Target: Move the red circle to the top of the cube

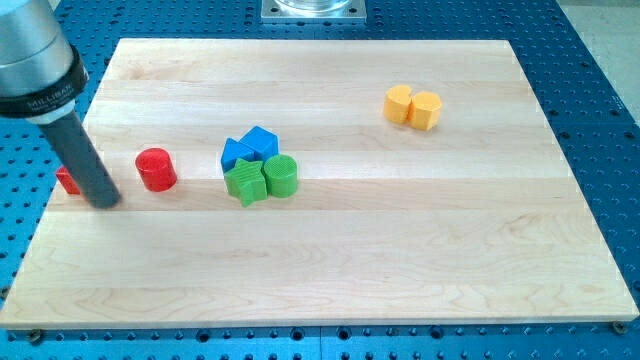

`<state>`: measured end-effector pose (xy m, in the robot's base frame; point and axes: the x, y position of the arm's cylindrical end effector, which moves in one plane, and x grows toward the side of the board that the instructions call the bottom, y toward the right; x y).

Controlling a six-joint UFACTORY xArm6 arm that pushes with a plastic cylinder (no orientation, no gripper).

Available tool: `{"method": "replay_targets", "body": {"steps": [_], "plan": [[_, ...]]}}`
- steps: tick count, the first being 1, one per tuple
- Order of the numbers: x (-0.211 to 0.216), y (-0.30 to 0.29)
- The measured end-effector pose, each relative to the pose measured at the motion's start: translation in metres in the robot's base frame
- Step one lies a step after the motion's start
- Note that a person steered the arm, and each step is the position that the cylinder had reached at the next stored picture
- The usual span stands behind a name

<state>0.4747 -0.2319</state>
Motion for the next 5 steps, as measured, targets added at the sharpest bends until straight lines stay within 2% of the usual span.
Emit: {"method": "replay_targets", "body": {"steps": [1, 2, 3, 5], "plan": [[-0.035, 0.064], [-0.012, 0.063], [0.005, 0.088], [-0.027, 0.125]]}}
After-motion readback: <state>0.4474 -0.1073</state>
